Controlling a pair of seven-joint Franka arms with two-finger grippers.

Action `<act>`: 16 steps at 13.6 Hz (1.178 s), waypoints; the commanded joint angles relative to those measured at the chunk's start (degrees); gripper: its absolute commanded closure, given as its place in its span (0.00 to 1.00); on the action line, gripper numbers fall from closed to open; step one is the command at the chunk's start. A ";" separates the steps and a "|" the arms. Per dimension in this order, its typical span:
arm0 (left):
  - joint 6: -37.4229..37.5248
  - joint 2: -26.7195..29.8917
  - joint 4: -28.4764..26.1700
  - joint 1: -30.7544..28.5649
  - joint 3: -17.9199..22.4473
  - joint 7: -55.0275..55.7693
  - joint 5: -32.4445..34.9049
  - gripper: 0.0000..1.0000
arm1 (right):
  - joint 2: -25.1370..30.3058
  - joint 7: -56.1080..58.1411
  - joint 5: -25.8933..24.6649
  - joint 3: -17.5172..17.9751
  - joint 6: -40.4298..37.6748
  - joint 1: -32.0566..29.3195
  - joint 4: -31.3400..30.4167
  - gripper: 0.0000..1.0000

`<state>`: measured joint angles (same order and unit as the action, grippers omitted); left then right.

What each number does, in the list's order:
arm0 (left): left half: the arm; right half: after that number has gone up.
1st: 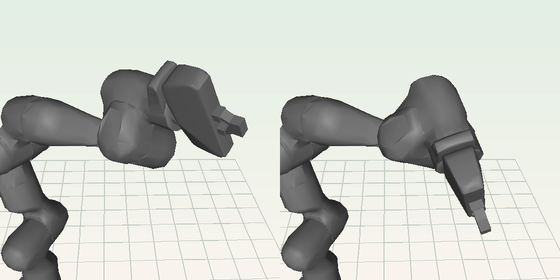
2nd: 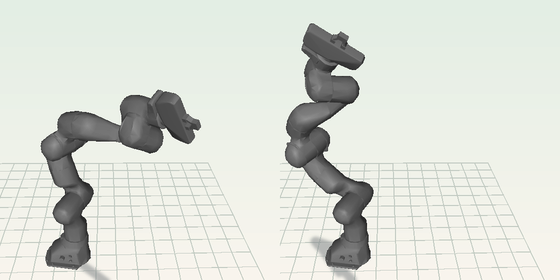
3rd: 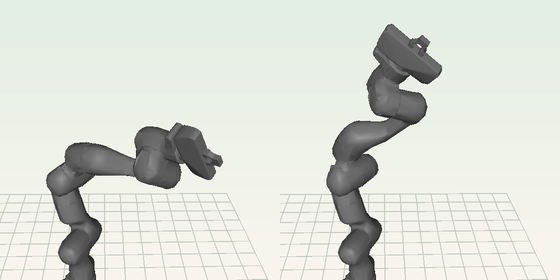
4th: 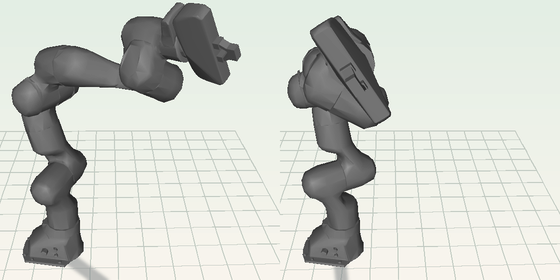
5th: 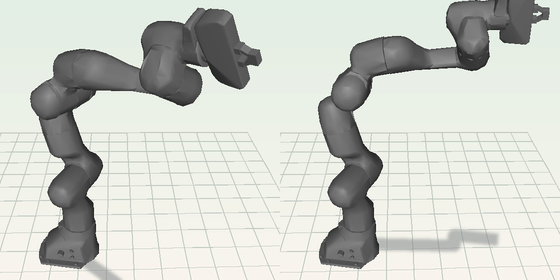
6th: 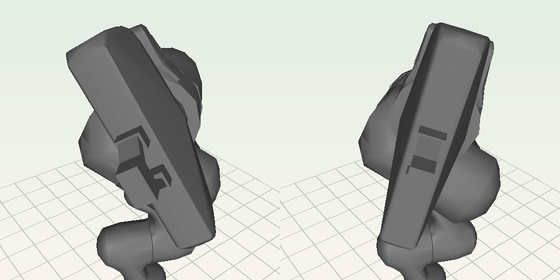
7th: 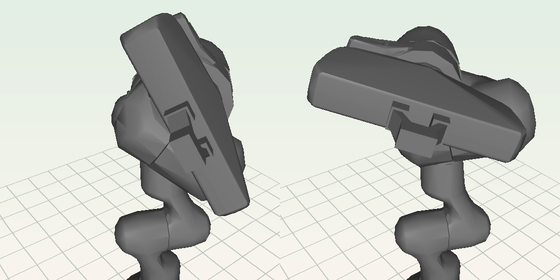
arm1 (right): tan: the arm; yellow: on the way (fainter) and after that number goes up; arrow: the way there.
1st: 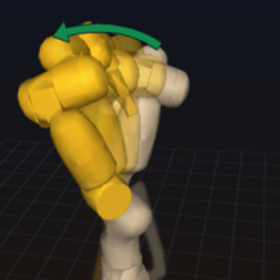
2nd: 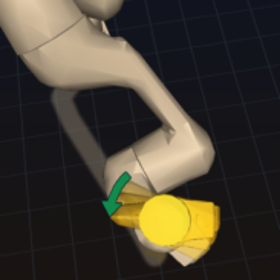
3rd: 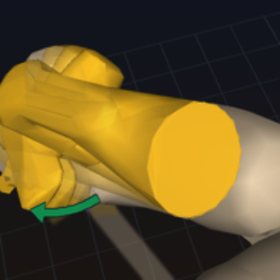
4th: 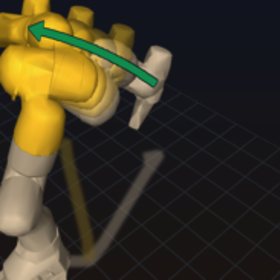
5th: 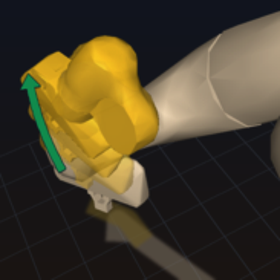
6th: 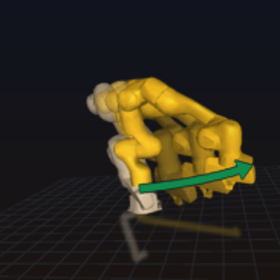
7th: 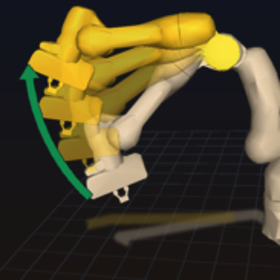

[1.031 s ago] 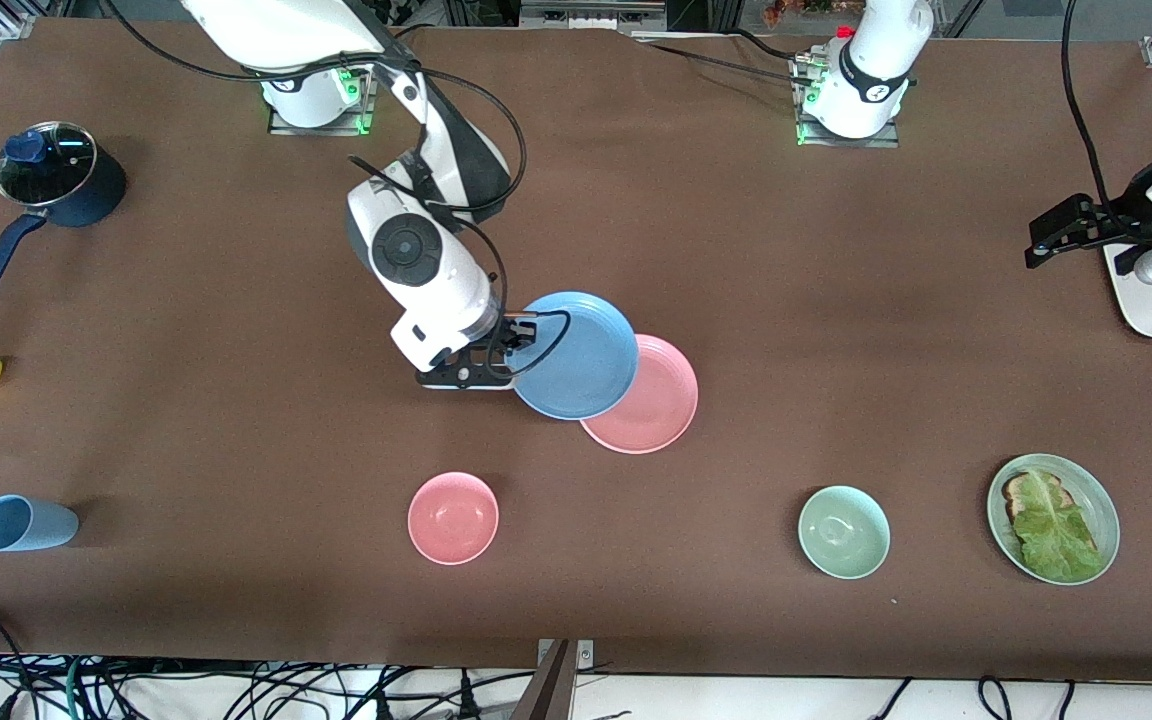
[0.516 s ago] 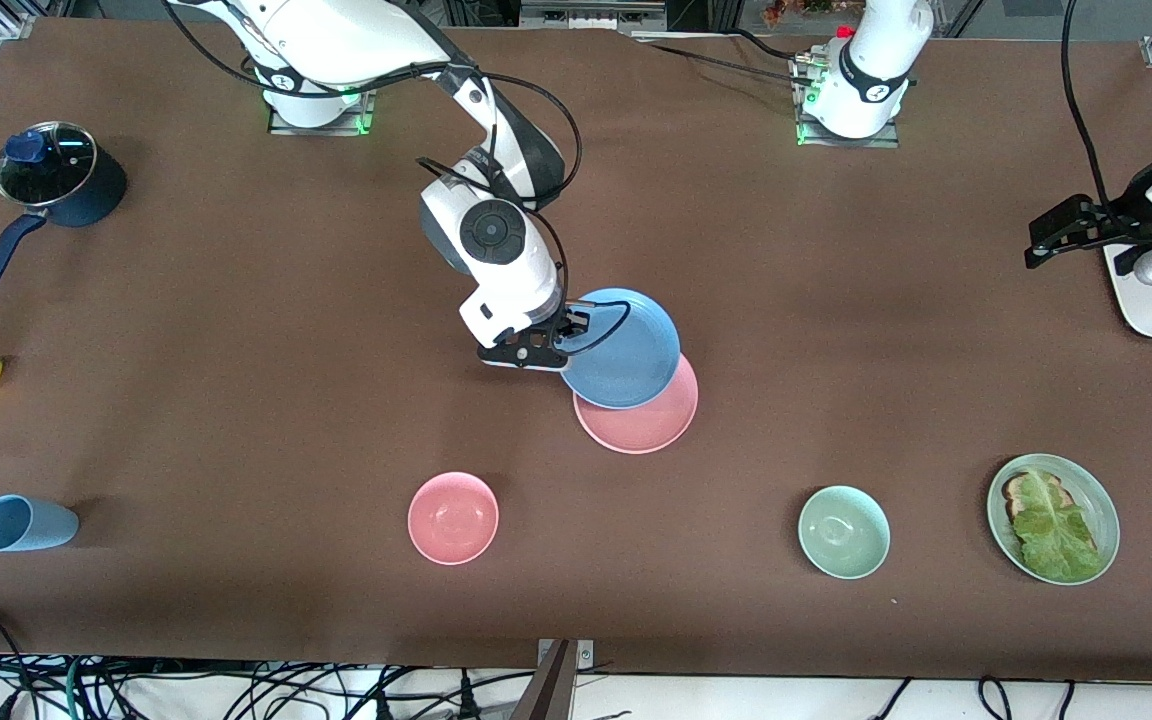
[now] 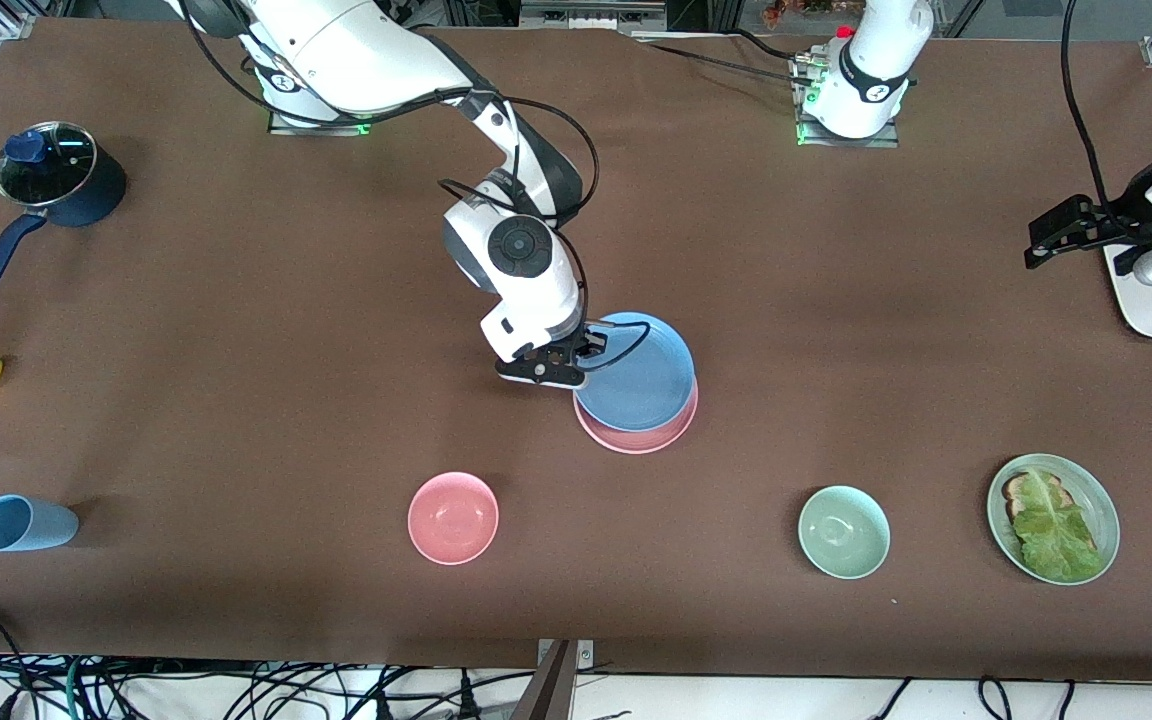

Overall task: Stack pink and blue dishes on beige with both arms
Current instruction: 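Slide the blue plate with the right gripper onto the pink plate, then open the right gripper and release the blue plate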

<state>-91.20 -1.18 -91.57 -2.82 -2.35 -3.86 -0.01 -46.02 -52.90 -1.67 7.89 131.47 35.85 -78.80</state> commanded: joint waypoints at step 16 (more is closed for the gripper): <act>0.85 -0.32 0.87 0.27 0.15 -1.06 -0.69 0.00 | -5.66 -3.43 -4.83 -1.73 1.51 2.38 6.03 1.00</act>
<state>-91.20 -1.19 -91.57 -2.79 -2.35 -3.86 -0.01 -50.40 -55.06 -4.67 6.45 133.13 37.57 -74.87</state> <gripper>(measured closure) 0.000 0.960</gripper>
